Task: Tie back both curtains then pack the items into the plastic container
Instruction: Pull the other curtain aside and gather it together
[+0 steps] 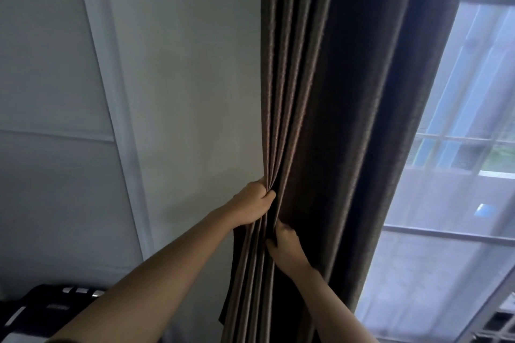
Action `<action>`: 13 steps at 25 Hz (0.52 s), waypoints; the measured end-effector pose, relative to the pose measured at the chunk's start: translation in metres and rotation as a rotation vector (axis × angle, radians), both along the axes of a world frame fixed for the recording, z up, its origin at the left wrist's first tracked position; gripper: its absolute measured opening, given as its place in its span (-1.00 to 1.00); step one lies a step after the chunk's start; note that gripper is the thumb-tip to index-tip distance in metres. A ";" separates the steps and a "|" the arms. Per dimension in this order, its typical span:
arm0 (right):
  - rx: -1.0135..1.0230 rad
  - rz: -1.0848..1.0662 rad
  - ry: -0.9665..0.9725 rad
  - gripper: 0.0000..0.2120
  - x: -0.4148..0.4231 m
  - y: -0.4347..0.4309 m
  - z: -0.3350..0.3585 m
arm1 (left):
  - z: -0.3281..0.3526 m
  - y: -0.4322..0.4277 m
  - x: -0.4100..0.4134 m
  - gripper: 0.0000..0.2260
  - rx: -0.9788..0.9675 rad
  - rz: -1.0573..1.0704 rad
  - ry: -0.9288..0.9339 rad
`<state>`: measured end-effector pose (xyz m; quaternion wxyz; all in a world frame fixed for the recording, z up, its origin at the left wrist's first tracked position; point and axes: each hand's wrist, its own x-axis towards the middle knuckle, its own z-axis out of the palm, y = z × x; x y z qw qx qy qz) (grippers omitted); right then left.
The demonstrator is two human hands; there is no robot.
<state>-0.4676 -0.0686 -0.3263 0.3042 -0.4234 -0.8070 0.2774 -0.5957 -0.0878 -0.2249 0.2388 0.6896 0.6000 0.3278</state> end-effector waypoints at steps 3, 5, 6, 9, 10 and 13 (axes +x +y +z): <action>-0.026 0.016 -0.044 -0.60 -0.003 -0.004 -0.005 | 0.000 0.001 0.003 -0.70 -0.060 0.022 0.036; -0.028 0.020 -0.056 -0.57 -0.008 -0.005 -0.006 | 0.000 -0.001 0.006 -0.52 -0.037 0.048 0.126; -0.060 0.041 -0.074 -0.55 -0.008 -0.006 -0.005 | -0.002 -0.001 0.007 -0.46 -0.004 0.079 0.160; -0.109 0.118 -0.168 -0.61 0.003 -0.012 0.005 | -0.011 0.004 0.005 -0.63 0.070 0.124 0.176; 0.033 0.056 -0.208 -0.65 0.011 -0.012 0.014 | -0.013 0.006 0.003 -0.69 0.064 0.132 0.180; 0.763 -0.315 0.120 -0.67 0.029 -0.007 0.073 | -0.011 0.009 -0.011 -0.75 0.110 0.123 0.185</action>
